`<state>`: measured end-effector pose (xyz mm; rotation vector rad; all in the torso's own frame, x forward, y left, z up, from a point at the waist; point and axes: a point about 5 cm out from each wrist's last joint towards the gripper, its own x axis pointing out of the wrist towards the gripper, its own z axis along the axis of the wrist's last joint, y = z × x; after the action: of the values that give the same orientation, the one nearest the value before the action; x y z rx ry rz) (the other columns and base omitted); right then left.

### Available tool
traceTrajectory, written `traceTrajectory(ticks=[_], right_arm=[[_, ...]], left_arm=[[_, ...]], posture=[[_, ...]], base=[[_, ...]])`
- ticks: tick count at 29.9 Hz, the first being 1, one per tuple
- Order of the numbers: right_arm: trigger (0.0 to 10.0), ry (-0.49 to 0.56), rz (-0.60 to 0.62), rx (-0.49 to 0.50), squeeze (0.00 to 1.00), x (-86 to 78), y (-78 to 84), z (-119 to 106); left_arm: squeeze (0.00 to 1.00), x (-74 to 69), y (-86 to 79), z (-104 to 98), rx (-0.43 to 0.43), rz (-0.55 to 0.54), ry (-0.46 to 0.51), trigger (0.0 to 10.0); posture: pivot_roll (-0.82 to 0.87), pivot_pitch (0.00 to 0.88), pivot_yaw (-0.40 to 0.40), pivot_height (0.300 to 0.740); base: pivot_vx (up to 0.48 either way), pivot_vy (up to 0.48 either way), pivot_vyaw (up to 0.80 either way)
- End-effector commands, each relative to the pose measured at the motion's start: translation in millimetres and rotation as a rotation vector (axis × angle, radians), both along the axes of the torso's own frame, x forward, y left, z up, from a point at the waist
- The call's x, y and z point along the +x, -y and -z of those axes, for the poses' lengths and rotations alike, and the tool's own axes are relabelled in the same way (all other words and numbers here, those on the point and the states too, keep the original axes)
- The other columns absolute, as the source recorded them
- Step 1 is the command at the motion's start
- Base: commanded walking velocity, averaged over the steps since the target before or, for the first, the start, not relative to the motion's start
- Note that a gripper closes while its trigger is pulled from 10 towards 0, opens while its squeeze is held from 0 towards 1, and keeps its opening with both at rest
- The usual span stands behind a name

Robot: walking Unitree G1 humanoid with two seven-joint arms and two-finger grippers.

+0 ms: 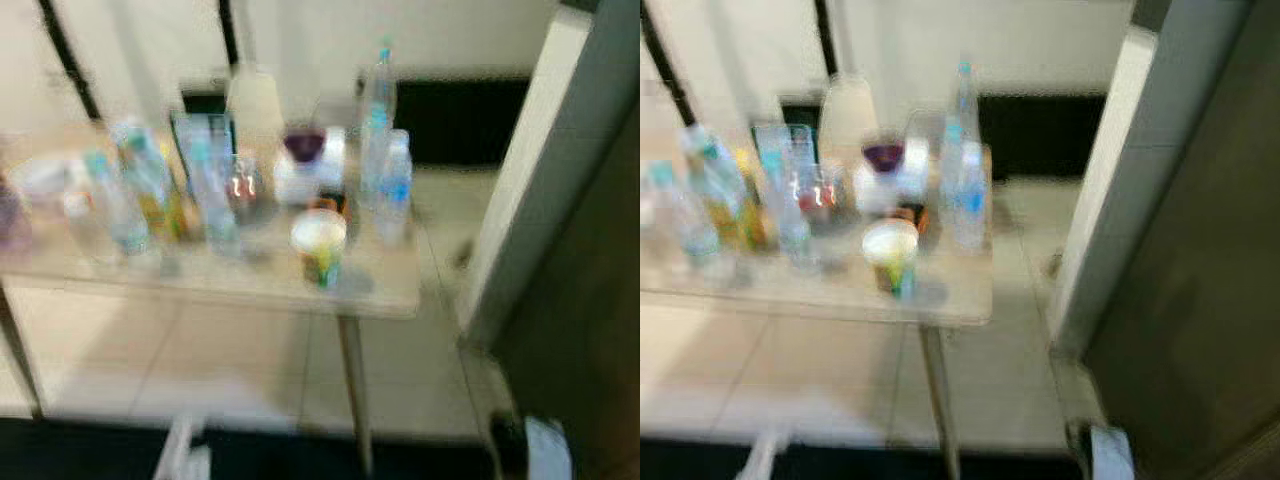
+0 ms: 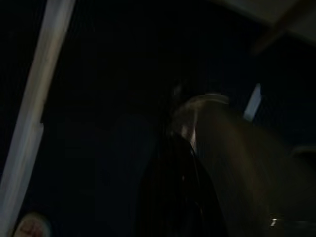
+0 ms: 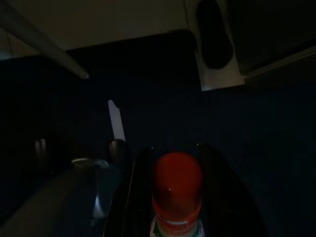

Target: Restocking fridge

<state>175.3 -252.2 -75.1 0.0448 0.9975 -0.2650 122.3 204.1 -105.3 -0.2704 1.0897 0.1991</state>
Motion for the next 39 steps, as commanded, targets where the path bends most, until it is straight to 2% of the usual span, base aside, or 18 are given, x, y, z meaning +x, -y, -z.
traceTrajectory(ticks=[1,6,10,39], right_arm=[[10.0,-0.025,0.004,0.002,0.0,-4.8,-0.6,2.6],[10.0,-0.04,-0.004,-0.002,0.0,-6.0,-1.6,3.5],[10.0,-0.054,-0.021,0.003,0.0,-7.0,-3.1,4.5],[10.0,-0.107,-0.038,0.001,0.0,-20.2,-7.8,11.5]], left_arm=[[0.0,6.2,0.0,-1.9,0.009,0.014,0.014,10.0],[0.0,7.3,-0.3,-2.3,0.008,0.011,0.018,10.0],[0.0,7.8,-1.3,-2.7,0.006,-0.02,0.026,10.0],[0.0,12.4,2.5,-4.5,-0.011,0.058,0.065,10.0]], posture=[[0.0,0.0,-0.012,0.74],[0.0,0.0,-0.01,0.74],[0.0,0.0,-0.01,0.74],[0.0,0.0,-0.004,0.74]], base=[[-0.304,0.0,0.0],[-0.304,0.0,-0.11],[0.0,0.0,-0.8],[0.0,0.0,-0.8]])
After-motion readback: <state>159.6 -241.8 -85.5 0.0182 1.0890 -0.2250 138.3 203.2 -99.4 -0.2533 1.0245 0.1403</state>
